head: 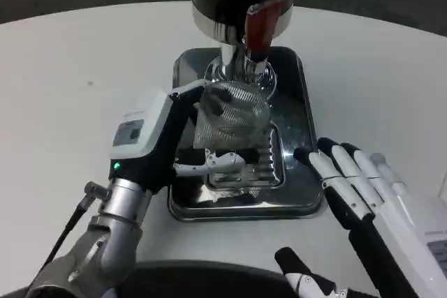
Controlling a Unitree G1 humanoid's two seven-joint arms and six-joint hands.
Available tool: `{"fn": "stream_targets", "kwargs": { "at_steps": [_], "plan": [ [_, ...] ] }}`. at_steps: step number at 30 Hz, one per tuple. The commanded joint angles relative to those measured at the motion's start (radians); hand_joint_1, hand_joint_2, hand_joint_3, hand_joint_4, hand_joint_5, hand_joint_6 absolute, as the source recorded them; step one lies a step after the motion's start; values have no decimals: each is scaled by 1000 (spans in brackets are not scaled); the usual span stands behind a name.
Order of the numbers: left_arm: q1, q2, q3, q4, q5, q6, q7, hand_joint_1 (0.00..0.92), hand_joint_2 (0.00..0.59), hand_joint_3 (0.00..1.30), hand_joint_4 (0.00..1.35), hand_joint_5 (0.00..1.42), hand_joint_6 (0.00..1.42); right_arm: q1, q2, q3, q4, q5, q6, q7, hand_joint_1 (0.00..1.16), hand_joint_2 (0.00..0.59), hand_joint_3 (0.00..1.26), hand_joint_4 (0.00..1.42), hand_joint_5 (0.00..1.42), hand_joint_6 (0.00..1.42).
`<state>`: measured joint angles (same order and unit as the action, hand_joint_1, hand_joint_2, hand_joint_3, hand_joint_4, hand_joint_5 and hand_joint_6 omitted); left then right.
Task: Grasp the cup under the faucet to collect the drink, then remove the cup.
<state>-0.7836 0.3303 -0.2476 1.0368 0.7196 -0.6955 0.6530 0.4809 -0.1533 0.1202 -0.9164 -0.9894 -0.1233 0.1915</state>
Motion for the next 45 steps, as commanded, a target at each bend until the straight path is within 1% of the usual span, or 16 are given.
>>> {"fn": "stream_targets", "kwargs": {
  "at_steps": [1,8,11,14,18,20,21,23,25,28,32,34,38,40,45],
  "plan": [
    [-65,-27,-30,63,-15,4,15,578,241,907,1022,1184,1285,21,-7,-15,-17,18,-23,-16,373,377,77,0,0,0],
    [-106,-39,-77,114,-5,4,19,576,242,907,1022,1175,1284,34,-3,-19,-19,18,-25,-16,371,373,83,1,0,0],
    [-108,-35,-95,123,-6,-4,10,571,226,889,988,1141,1238,41,0,-18,-22,15,-26,-17,370,371,87,4,0,0],
    [-98,-17,-112,126,-2,-5,13,555,182,834,914,1075,1181,46,7,-17,-23,10,-18,-11,368,370,91,7,0,0],
    [-89,-2,-128,125,6,3,23,513,125,713,752,954,1073,37,15,-19,-19,10,-11,-3,367,369,93,9,0,0],
    [-88,5,-138,123,7,4,27,434,100,634,663,897,1016,29,17,-19,-16,12,-8,3,366,369,96,10,0,0],
    [-88,8,-142,123,8,4,30,397,101,604,630,870,987,26,19,-19,-15,12,-6,6,366,369,97,10,0,0],
    [-87,12,-146,121,5,3,39,351,99,531,553,807,914,22,22,-18,-14,12,-3,10,366,368,100,10,0,0],
    [-87,15,-146,122,-1,3,39,325,95,473,503,761,851,20,26,-16,-14,12,2,15,365,368,102,10,0,0],
    [-85,17,-149,122,-1,8,37,306,82,404,406,639,742,22,30,-15,-16,11,7,20,365,368,103,10,0,0],
    [-77,19,-159,116,2,20,43,297,73,307,316,563,649,26,33,-15,-18,9,10,26,364,368,104,11,0,0],
    [-73,19,-161,112,0,21,45,280,62,226,232,509,570,26,35,-15,-19,11,14,28,367,366,106,11,0,0],
    [-68,21,-160,105,-5,22,45,241,40,56,27,337,323,29,37,-12,-20,13,19,30,372,363,111,11,0,0],
    [-63,24,-153,103,-17,22,35,215,27,7,1,303,250,30,39,-11,-21,14,22,32,374,362,112,11,0,0],
    [-46,35,-135,83,-39,16,25,159,3,0,0,252,183,34,42,-11,-25,15,23,31,377,361,114,11,0,1]
  ]
}}
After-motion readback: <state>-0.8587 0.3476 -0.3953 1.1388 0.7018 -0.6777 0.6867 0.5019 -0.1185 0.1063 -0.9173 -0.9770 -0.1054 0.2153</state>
